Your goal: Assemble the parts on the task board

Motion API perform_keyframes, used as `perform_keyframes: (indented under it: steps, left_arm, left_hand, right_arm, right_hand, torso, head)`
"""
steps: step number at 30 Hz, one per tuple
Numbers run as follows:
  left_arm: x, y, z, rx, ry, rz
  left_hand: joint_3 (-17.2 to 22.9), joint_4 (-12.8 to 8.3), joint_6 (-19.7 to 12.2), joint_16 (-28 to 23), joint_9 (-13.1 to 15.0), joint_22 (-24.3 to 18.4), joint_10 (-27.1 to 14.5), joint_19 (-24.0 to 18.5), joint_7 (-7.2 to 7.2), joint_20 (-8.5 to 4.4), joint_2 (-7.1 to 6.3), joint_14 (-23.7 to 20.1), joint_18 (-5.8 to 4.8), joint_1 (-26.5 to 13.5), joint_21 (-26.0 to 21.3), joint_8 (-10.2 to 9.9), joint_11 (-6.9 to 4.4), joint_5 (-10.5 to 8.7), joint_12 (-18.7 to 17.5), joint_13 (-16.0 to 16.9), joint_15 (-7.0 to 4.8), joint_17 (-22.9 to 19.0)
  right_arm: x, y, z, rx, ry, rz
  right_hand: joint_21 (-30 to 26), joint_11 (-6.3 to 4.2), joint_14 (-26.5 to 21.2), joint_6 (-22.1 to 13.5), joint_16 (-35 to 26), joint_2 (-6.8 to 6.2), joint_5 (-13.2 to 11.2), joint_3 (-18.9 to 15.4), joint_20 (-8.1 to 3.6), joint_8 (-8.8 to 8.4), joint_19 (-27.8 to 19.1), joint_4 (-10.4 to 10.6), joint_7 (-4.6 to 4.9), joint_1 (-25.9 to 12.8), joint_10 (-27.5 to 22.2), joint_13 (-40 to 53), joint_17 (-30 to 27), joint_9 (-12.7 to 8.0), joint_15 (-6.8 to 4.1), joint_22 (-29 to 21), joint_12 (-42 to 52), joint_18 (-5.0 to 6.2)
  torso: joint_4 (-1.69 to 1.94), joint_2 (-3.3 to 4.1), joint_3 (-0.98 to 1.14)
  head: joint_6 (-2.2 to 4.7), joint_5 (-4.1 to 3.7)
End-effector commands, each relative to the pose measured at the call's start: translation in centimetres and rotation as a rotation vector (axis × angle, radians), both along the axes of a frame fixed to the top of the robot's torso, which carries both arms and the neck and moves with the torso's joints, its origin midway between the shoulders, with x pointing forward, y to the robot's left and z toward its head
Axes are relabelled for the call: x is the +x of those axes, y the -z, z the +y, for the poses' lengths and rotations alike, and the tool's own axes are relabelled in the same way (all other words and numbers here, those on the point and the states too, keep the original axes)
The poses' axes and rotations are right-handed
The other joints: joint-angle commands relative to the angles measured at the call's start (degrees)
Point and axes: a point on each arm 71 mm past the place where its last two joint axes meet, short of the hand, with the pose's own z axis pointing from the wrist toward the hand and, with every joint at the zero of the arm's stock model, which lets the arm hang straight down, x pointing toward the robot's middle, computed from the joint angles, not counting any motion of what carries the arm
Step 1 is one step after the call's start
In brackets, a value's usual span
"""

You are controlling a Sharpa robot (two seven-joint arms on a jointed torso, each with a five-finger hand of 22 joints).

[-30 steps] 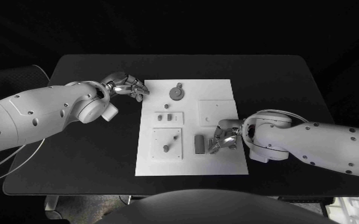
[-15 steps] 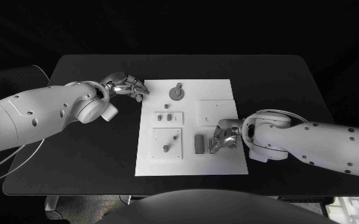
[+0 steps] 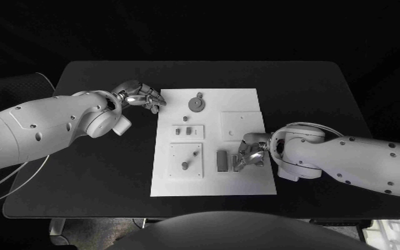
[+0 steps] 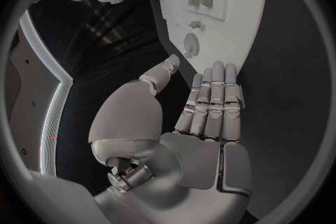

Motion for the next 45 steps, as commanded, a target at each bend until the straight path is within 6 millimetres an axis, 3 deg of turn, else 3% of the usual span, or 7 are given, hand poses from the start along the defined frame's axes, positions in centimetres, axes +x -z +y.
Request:
perform_keyframes:
  steps: [1,19,30,40,43,44,45]
  left_arm:
    - [0.0,-0.1,-0.2,-0.005,0.010,-0.005]
    - [0.7,-0.7,0.1,-0.062,-0.043,-0.048]
    - [2.7,-3.6,1.6,-0.178,-0.157,-0.123]
    - [5.1,-5.2,2.2,-0.322,-0.268,-0.154]
    - [5.1,-5.2,2.2,-0.322,-0.268,-0.154]
    - [6.2,-5.2,1.2,-0.346,-0.251,-0.159]
    - [6.2,-5.2,1.2,-0.346,-0.251,-0.159]
  left_hand:
    - [-0.1,0.1,-0.4,-0.4,-0.1,0.0,0.2,0.1,-0.01,-0.04,-0.39,0.3,0.46,0.1,-0.4,0.2,0.20,-0.16,-0.3,0.1,0.11,0.1]
    - [-0.1,0.0,-0.4,-0.9,-0.1,0.0,0.3,-0.4,0.00,0.12,-0.41,-0.2,0.33,0.1,-0.6,0.2,0.11,-0.12,-0.2,0.1,0.33,0.1]
    - [0.4,-1.0,-0.3,-5.0,-0.1,-1.6,1.7,-4.8,-0.10,1.93,0.95,-4.1,0.28,0.5,-1.1,0.4,-0.45,-0.14,0.1,0.4,2.28,-1.4]
    - [1.1,-1.7,-2.2,-10.6,-0.4,-5.7,-4.3,-11.0,-1.36,4.15,1.40,-11.4,0.06,-0.1,-1.1,-0.4,0.00,-0.13,-0.9,-2.2,4.24,-4.6]
    - [1.1,-1.7,-2.2,-10.6,-0.4,-5.7,-4.3,-11.0,-1.36,4.15,1.40,-11.4,0.06,-0.1,-1.1,-0.4,0.00,-0.13,-0.9,-2.2,4.24,-4.6]
    - [1.1,-1.8,-3.3,-11.5,-0.4,-7.4,-6.0,-12.4,-2.21,4.41,1.70,-12.7,-0.30,-0.5,-1.1,-0.7,-0.24,-0.14,-0.9,-3.3,4.42,-5.5]
    - [1.0,-1.8,-3.4,-11.6,-0.4,-7.4,-6.1,-12.4,-2.23,4.41,1.71,-12.7,-0.31,-0.5,-1.1,-0.7,-0.24,-0.15,-0.9,-3.3,4.43,-5.5]
  right_arm:
    - [-0.1,0.5,-1.0,-0.008,0.019,0.011]
    - [5.5,-4.8,-4.1,0.217,0.140,-0.153]
    - [13.7,-7.5,-5.5,0.622,0.282,-0.346]
    - [18.2,-7.2,-5.9,0.795,0.425,-0.394]
    - [18.2,-7.2,-5.9,0.795,0.425,-0.394]
    - [18.9,-6.5,-5.7,0.857,0.465,-0.393]
    - [18.9,-6.5,-5.7,0.857,0.465,-0.393]
  right_hand:
    - [0.1,0.30,0.4,-0.6,0.0,-1.62,0.1,0.2,-0.19,-0.60,0.2,0.9,0.63,0.2,0.2,0.0,-0.1,-0.1,-0.06,0.5,0.0,0.83]
    - [-0.4,2.99,-1.5,-7.8,-0.3,-5.72,0.0,-4.9,0.31,-3.33,-1.5,2.2,3.47,-1.3,-2.7,0.6,0.0,-0.9,0.31,0.7,0.4,0.83]
    - [-7.7,3.89,-8.3,-9.0,-10.6,3.05,0.1,-6.8,3.54,-2.73,-9.5,-5.9,3.99,1.2,-8.5,-7.3,-5.4,-0.2,1.19,-2.1,-10.1,-0.16]
    - [-25.8,9.69,-18.5,-15.2,-43.3,6.92,0.2,-4.4,9.07,-4.22,-25.6,-7.7,6.00,0.6,-11.7,-32.2,-20.7,-2.1,11.06,-11.3,-39.5,-3.94]
    - [-25.8,9.69,-18.5,-15.2,-43.3,6.92,0.2,-4.4,9.07,-4.22,-25.6,-7.7,6.00,0.6,-11.7,-32.2,-20.7,-2.1,11.06,-11.3,-39.5,-3.94]
    - [-29.7,10.59,-19.6,-17.1,-53.4,7.89,0.1,-5.0,10.03,-4.59,-29.9,-7.4,5.97,-0.1,-11.6,-38.8,-24.2,-2.8,13.03,-12.6,-47.2,-5.14]
    - [-30.0,10.58,-19.4,-17.2,-54.0,7.89,0.1,-5.0,10.06,-4.60,-30.1,-7.4,5.95,-0.1,-11.4,-39.2,-24.3,-2.8,13.09,-12.7,-47.7,-5.17]
  torso:
    - [-0.02,-0.02,0.02]
    - [0.03,-0.06,-0.05]
    - [-0.02,-0.10,-0.07]
    - [-0.03,-0.66,-0.24]
    - [-0.03,-0.66,-0.24]
    - [-0.07,-0.82,-0.31]
    - [-0.07,-0.83,-0.31]
  head:
    - [0.01,-0.02]
    - [0.18,-0.51]
    - [6.07,-1.11]
    - [13.15,-1.02]
    - [13.15,-1.02]
    - [16.21,-0.83]
    - [16.28,-0.83]
